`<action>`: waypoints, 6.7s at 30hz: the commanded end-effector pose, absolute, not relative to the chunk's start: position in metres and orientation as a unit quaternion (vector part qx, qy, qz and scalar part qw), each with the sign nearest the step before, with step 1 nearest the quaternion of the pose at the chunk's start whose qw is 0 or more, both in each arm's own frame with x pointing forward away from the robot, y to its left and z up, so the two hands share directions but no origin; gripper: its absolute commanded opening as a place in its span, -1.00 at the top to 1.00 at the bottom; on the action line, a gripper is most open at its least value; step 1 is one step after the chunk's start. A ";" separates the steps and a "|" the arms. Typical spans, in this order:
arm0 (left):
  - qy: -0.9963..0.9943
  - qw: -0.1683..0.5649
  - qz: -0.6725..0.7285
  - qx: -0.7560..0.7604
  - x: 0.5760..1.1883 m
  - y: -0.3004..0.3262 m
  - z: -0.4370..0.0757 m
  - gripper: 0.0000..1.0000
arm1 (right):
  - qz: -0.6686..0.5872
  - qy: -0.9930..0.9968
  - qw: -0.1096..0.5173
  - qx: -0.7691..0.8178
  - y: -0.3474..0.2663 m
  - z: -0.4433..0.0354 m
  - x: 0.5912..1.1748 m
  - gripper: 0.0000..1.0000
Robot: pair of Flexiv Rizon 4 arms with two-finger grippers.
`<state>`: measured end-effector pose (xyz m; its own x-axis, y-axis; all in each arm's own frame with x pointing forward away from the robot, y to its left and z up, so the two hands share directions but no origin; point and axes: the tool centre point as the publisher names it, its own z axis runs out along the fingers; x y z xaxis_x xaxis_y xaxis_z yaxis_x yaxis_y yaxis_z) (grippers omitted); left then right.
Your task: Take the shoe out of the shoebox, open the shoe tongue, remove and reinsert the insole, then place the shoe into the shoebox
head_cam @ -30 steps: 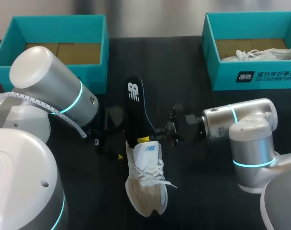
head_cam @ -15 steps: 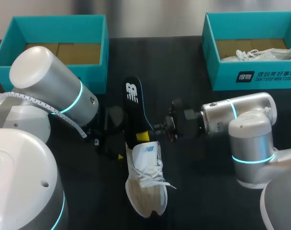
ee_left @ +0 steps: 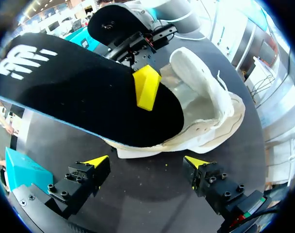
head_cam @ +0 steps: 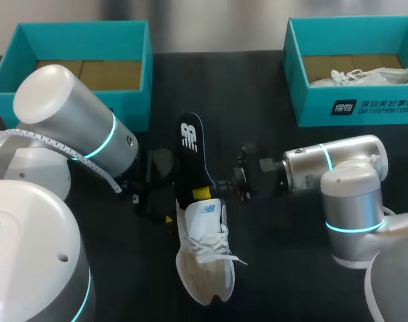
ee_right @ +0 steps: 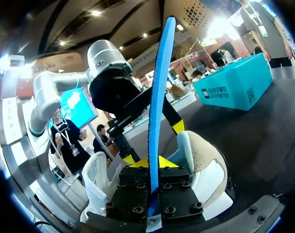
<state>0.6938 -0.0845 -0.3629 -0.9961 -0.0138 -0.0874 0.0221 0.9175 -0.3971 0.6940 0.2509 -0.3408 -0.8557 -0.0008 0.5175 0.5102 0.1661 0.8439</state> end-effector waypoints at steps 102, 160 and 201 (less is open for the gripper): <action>0.978 0.044 -0.204 0.002 0.693 -0.083 -0.363 -1.00 | -0.591 -0.741 0.236 -0.213 0.260 -0.344 0.693 1.00; 0.978 0.044 -0.204 0.002 0.693 -0.083 -0.363 -1.00 | -0.556 -0.736 0.269 -0.278 0.255 -0.354 0.662 1.00; 0.978 0.044 -0.204 0.002 0.693 -0.083 -0.363 -1.00 | -0.528 -0.764 0.264 -0.260 0.256 -0.351 0.666 1.00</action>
